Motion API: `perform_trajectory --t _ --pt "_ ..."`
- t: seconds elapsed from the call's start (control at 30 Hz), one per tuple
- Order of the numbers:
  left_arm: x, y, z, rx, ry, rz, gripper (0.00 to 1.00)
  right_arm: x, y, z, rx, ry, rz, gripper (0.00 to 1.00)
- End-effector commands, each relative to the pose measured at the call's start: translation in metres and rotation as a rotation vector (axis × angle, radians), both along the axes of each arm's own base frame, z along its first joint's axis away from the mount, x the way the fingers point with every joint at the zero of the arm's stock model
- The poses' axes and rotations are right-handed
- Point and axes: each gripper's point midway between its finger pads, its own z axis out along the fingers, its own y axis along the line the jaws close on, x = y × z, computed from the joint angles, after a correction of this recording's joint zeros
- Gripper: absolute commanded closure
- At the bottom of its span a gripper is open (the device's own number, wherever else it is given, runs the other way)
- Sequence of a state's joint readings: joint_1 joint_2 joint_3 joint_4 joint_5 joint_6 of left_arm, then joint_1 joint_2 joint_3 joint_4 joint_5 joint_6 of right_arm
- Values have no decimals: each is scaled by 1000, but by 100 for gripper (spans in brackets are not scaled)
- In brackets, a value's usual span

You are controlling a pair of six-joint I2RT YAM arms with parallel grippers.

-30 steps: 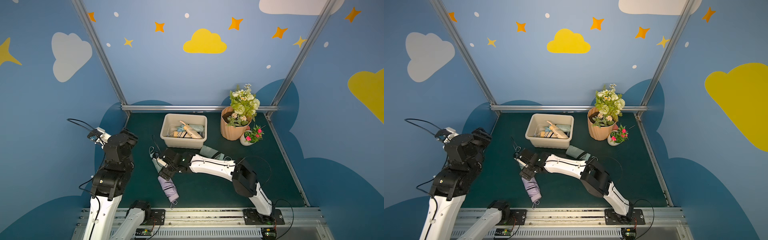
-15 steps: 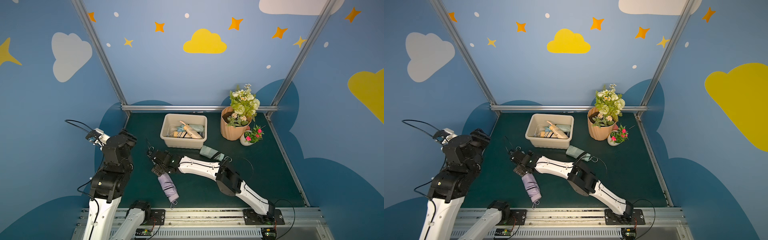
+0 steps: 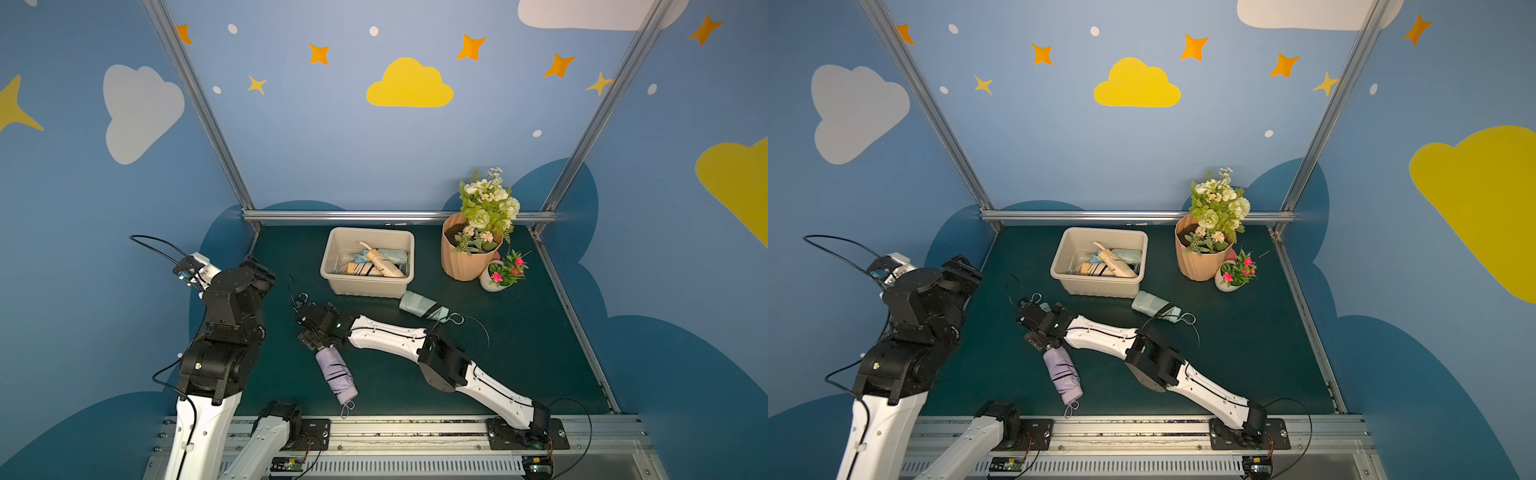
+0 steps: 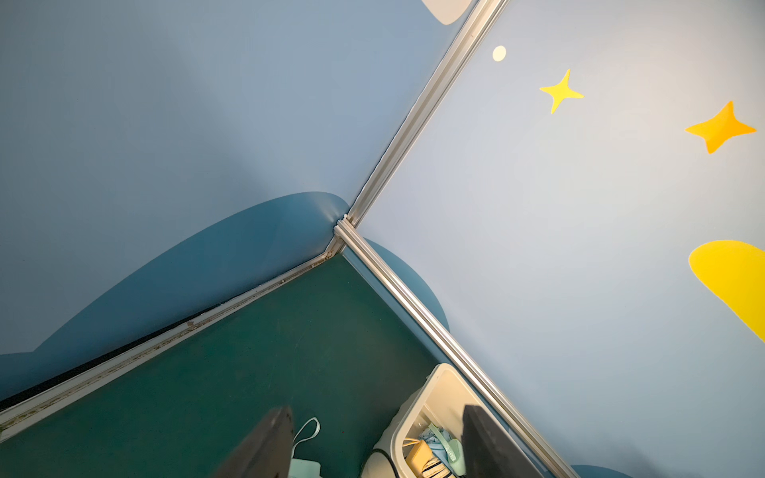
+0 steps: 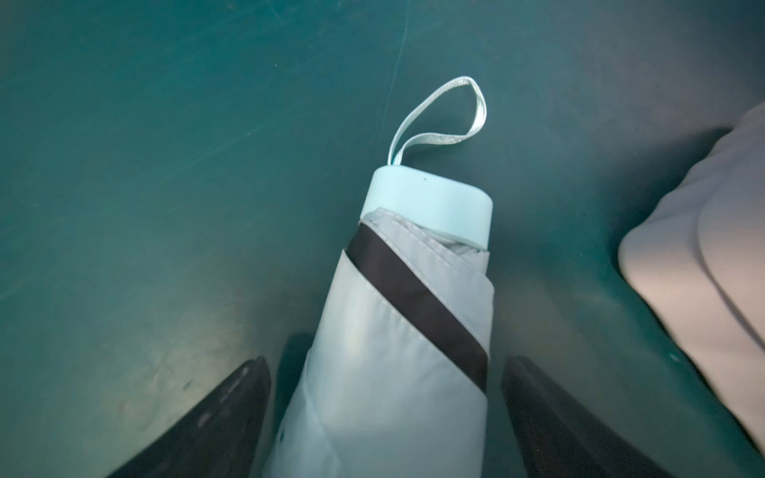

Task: Put the umbrella into the storage box
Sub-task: Pick up the umbrella from the storage box.

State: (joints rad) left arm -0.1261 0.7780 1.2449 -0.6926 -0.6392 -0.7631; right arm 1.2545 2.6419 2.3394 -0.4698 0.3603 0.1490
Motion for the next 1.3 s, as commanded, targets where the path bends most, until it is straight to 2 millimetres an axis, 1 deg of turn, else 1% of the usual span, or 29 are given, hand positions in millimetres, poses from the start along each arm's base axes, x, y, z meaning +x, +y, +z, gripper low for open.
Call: perform_trajectory --t 0.0,0.17,0.37,0.5,0.57,0.67,0.83,0.97,1.1,1.2,1.27 --pt "-1 -1 5 12 -2 -13 30 4 2 -1 7 -15 -33 9" --pt "-2 -1 5 7 -5 -13 31 1 1 -8 -8 -11 -29 14" --pt "-6 0 7 2 -16 -9 31 -3 1 -15 -20 8 -15 24" --pt "-9 1 9 -1 -26 -4 31 -5 3 -4 -7 7 4 32" --pt "-11 1 11 -5 -34 -1 31 -5 5 6 4 -7 16 36" --pt "-12 2 12 -9 -42 3 31 -3 8 31 35 -34 38 43" --pt "-17 5 8 -18 -41 23 32 -13 12 72 111 -39 135 57" --pt "-19 7 10 -21 -52 36 32 -22 9 102 158 -55 197 66" --pt "-22 10 12 -20 -61 50 32 -30 3 134 222 -79 252 69" --pt "-25 11 10 -21 -62 63 32 -31 -3 161 285 -93 273 71" --pt "-27 13 9 -27 -67 71 32 -29 -10 174 318 -92 273 72"
